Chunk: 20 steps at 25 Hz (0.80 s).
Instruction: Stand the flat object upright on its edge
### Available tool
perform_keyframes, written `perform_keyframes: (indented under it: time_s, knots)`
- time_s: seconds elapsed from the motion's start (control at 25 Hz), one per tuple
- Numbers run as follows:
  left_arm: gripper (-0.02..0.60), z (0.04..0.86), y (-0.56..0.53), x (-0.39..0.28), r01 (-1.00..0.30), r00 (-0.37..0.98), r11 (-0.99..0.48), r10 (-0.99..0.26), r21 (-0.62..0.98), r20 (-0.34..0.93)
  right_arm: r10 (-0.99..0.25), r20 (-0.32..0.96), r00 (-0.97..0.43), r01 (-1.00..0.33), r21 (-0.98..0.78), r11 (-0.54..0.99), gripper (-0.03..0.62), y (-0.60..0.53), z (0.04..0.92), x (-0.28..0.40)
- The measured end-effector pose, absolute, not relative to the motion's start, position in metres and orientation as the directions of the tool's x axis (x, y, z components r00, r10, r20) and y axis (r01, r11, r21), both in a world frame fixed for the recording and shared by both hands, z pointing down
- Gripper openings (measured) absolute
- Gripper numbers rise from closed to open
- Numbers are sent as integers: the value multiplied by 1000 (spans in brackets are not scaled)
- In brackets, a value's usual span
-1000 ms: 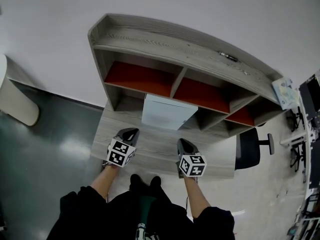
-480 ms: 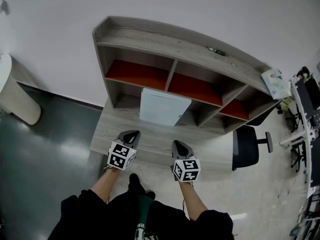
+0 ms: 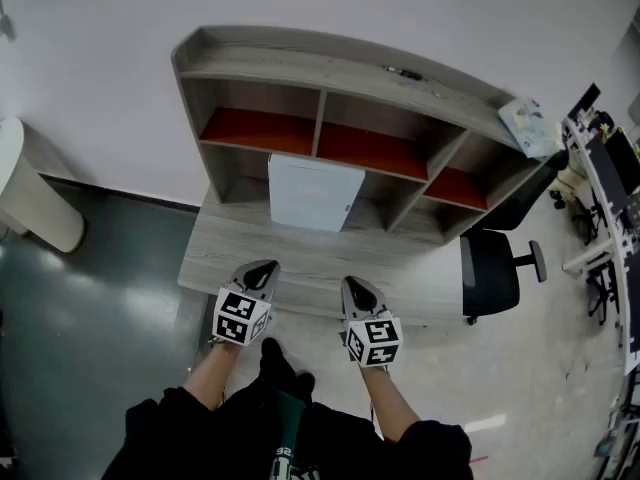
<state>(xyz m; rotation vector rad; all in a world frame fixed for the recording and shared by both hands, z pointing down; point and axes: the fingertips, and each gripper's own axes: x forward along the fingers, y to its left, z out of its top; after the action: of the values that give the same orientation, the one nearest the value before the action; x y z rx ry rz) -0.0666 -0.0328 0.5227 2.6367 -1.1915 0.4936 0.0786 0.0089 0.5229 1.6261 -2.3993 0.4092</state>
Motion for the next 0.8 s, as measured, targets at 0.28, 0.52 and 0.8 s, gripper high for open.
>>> perform_keyframes:
  time_s: [0.28, 0.52, 0.8]
  knots:
    - [12, 524, -10, -61, -750, 622, -659, -679, 50, 389, -865, 327, -380, -925, -106, 365, 35, 31, 526, 76]
    - [12, 525, -4, -62, -753, 619, -656, -685, 46, 384, -859, 331, -391, -919, -99, 381, 35, 40, 529, 71]
    - [12, 523, 1, -63, -753, 621, -656, -685, 47, 381, -865, 320, -386, -922, -100, 374, 35, 39, 523, 72]
